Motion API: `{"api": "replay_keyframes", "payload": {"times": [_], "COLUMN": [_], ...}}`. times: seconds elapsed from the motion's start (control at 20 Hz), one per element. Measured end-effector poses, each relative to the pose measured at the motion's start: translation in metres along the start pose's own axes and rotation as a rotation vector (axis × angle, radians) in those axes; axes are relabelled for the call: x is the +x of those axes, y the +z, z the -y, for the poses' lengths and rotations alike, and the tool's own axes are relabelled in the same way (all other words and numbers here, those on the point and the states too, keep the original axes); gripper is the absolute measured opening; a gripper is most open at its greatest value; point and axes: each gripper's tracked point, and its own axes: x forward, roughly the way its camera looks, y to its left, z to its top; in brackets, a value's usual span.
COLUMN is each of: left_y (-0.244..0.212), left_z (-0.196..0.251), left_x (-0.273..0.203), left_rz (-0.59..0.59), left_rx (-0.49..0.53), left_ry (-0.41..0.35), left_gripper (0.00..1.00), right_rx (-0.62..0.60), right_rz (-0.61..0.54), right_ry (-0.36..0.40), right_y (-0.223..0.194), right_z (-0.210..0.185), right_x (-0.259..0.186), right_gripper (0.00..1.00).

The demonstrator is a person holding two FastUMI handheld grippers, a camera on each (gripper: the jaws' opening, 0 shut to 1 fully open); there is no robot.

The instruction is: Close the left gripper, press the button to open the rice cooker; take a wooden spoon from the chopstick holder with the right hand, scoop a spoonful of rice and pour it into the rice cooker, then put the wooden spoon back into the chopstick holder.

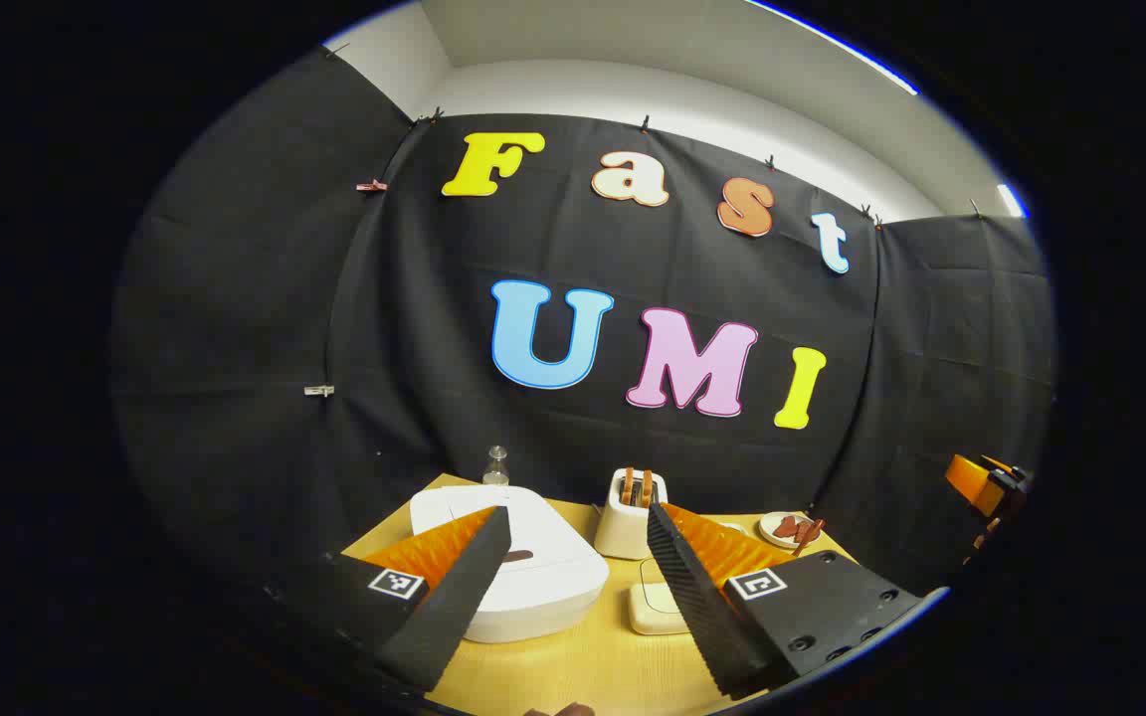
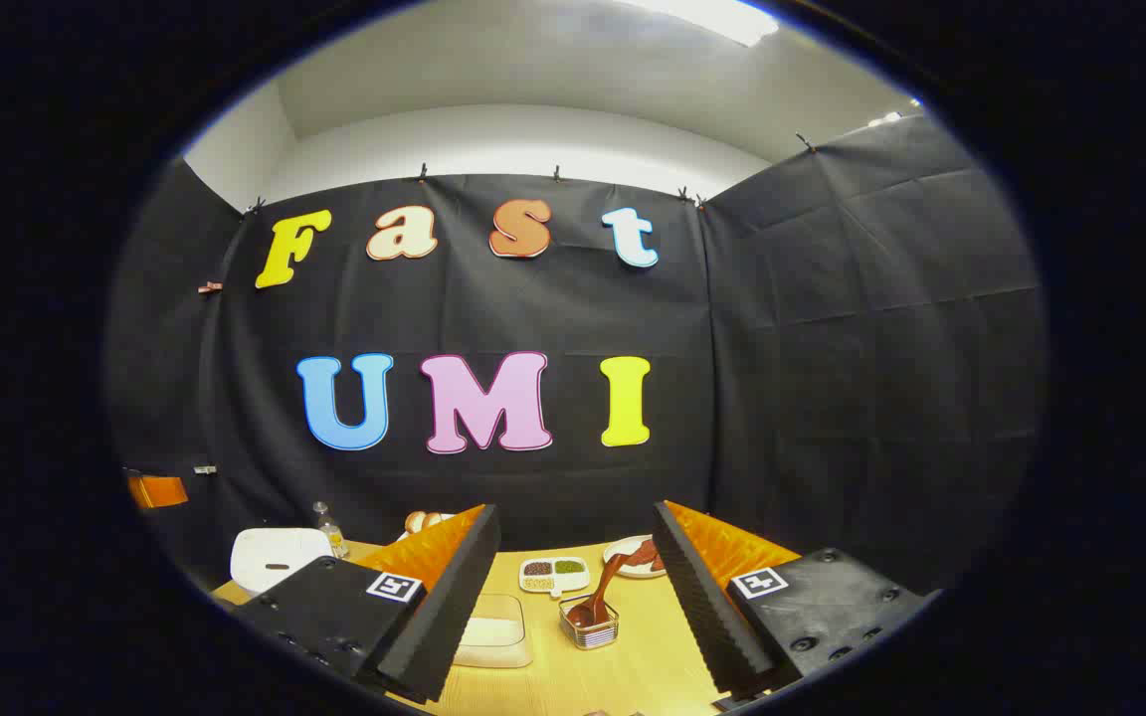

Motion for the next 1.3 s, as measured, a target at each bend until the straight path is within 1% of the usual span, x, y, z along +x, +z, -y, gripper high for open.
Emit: {"api": "replay_keyframes", "payload": {"times": [0.05,0.1,0.2,0.35,0.45,0.5,0.55,0.7,0.75,0.8,1.0,1.15,1.3], "left_y": [-0.004,-0.006,-0.005,-0.009,-0.011,-0.012,-0.014,-0.018,-0.019,-0.020,-0.023,-0.032,-0.039], "left_z": [0.000,-0.001,0.000,0.002,-0.005,-0.006,-0.009,-0.017,-0.020,-0.023,-0.028,-0.032,-0.039], "left_x": [0.002,0.004,0.006,0.006,0.005,0.004,0.003,-0.003,-0.006,-0.009,-0.017,-0.018,-0.010], "left_rz": [-0.008,-0.014,-0.016,-0.020,-0.024,-0.027,-0.032,-0.043,-0.045,-0.047,-0.034,-0.049,-0.059], "left_rx": [0.000,0.001,-0.002,0.010,0.022,0.025,0.027,0.025,0.028,0.034,0.024,0.008,0.016], "left_ry": [0.006,0.012,0.013,-0.014,-0.028,-0.038,-0.044,-0.062,-0.066,-0.063,-0.057,-0.047,-0.027], "left_gripper": [0.96,0.96,0.96,0.95,0.96,0.96,0.95,0.96,0.95,0.96,0.96,0.96,0.95], "right_rx": [0.001,0.002,0.007,0.008,-0.002,-0.009,-0.016,-0.028,-0.017,-0.005,0.000,-0.011,-0.030], "right_rz": [-0.012,-0.020,-0.022,-0.012,-0.009,-0.012,-0.012,0.002,-0.007,-0.026,-0.042,-0.055,-0.073], "right_ry": [0.009,0.020,0.032,0.019,0.008,0.005,0.001,-0.022,-0.017,-0.008,0.003,0.006,-0.012], "right_y": [-0.004,-0.006,-0.006,-0.005,-0.005,-0.006,-0.006,-0.002,-0.004,-0.009,-0.011,-0.017,-0.027], "right_z": [-0.001,-0.003,-0.004,-0.006,-0.015,-0.019,-0.021,-0.027,-0.032,-0.038,-0.043,-0.040,-0.032], "right_x": [0.002,0.004,0.006,0.005,0.002,-0.002,-0.005,-0.014,-0.017,-0.021,-0.028,-0.029,-0.023], "right_gripper": [0.94,0.97,0.97,0.97,0.97,0.99,0.97,0.97,0.94,0.97,0.97,0.97,0.97]}}
